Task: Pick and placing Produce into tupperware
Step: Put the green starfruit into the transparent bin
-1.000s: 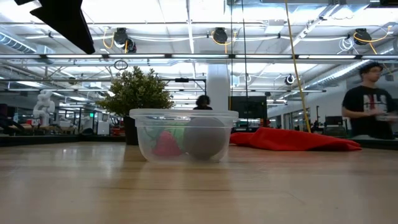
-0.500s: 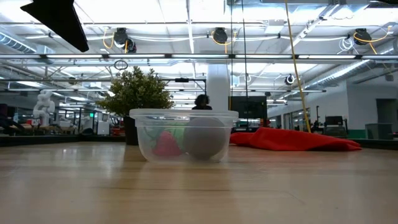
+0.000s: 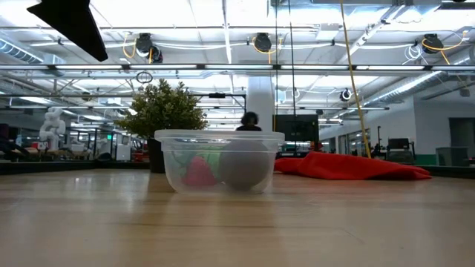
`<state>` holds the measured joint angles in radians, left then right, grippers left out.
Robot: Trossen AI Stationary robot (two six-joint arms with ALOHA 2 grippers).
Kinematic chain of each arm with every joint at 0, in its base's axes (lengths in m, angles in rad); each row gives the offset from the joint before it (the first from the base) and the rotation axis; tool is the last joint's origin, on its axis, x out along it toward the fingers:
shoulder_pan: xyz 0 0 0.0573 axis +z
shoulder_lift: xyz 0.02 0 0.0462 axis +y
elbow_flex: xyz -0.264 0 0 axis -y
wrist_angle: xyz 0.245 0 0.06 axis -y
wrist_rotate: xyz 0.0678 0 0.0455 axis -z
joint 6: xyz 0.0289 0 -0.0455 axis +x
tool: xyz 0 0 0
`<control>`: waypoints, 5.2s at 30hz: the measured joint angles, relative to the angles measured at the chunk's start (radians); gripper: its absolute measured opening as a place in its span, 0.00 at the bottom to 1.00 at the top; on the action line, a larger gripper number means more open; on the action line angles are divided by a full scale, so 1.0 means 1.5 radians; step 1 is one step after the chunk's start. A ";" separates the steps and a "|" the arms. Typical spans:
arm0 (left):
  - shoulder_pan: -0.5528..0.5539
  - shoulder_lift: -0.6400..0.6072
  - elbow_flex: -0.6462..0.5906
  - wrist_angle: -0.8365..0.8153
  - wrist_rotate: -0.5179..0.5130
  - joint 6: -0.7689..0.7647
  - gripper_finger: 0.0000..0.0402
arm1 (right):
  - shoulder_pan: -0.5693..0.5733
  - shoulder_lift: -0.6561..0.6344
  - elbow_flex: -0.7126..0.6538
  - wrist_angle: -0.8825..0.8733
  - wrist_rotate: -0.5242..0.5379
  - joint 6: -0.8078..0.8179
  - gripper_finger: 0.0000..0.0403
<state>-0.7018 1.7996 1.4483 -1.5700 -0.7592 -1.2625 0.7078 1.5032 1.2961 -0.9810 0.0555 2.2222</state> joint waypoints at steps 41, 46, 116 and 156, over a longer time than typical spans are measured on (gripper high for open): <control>0.000 0.000 0.001 0.000 -0.031 -0.014 0.63 | 0.141 0.053 -0.179 0.471 -0.140 0.173 0.28; 0.000 0.000 0.001 0.000 -0.034 -0.013 0.63 | 0.150 0.054 -0.175 0.481 -0.140 0.174 0.26; 0.000 0.000 0.000 0.000 -0.036 -0.017 0.63 | 0.138 0.043 -0.150 0.159 -0.016 0.198 0.57; 0.000 0.000 0.000 0.001 -0.035 -0.017 0.63 | 0.122 0.039 -0.197 0.094 -0.072 0.198 0.57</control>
<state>-0.7021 1.7996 1.4483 -1.5685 -0.8112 -1.2873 0.8902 1.5616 1.0003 -0.8398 -0.0528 2.5191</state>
